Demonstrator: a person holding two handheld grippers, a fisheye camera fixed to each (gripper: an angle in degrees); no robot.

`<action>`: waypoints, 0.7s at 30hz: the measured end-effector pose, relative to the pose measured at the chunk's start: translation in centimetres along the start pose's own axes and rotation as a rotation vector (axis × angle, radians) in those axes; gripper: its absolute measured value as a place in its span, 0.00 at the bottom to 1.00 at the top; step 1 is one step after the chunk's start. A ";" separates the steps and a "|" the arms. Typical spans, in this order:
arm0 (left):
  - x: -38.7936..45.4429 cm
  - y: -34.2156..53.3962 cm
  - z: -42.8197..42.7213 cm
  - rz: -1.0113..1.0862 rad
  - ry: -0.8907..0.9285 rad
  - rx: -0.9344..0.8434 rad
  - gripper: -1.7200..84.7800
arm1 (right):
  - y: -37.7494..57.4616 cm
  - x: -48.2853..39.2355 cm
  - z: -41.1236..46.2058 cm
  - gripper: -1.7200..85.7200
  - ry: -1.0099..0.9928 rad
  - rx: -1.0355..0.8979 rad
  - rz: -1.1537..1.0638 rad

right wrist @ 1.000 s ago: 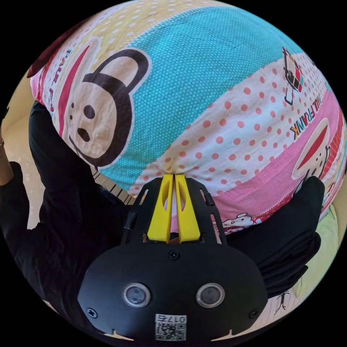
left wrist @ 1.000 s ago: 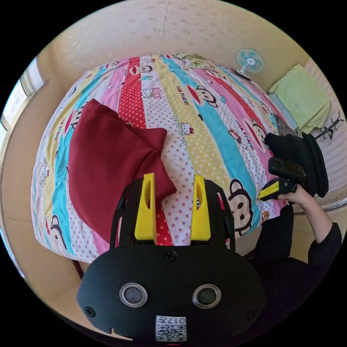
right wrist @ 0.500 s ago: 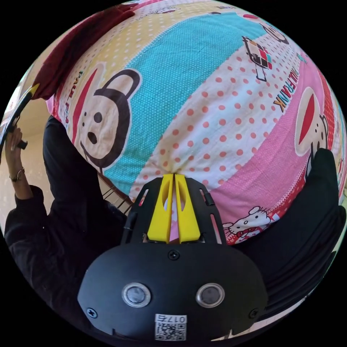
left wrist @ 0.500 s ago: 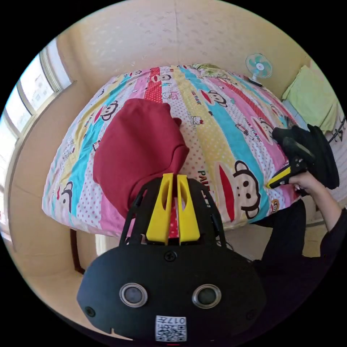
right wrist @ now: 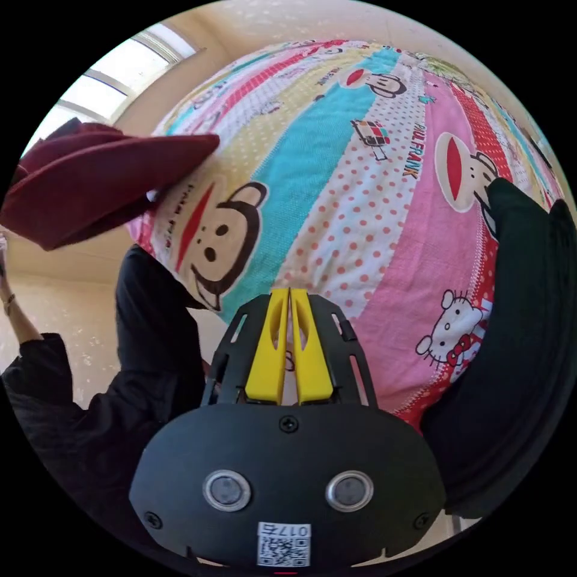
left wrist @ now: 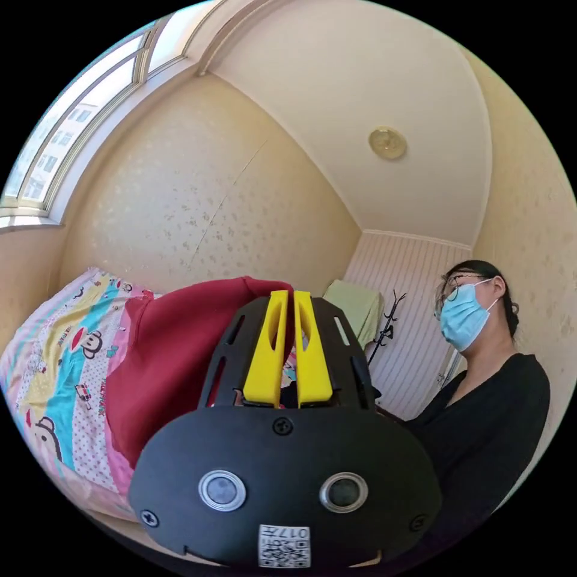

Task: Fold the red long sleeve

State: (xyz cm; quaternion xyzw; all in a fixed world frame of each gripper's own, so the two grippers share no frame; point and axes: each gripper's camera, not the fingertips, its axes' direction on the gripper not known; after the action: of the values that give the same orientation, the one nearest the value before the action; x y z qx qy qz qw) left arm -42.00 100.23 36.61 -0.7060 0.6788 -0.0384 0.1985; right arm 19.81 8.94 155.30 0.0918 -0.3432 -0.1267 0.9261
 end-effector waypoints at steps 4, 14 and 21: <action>0.8 -0.3 -2.9 0.079 0.379 0.124 0.02 | 5.2 1.1 -4.5 0.02 -0.383 0.231 -0.067; 1.7 -1.0 4.0 -0.189 1.322 0.095 0.02 | 17.0 3.1 -11.6 0.08 -0.606 0.616 -0.298; 13.8 -0.8 3.5 -0.077 1.546 -0.017 0.02 | 22.3 7.7 -10.4 0.24 -0.801 0.808 -0.358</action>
State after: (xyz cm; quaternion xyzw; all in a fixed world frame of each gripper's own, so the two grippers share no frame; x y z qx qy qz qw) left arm -39.10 87.60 30.70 -0.5030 0.5999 -0.5221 -0.3385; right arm 36.09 28.75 158.01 0.4386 -0.6659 -0.1648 0.5805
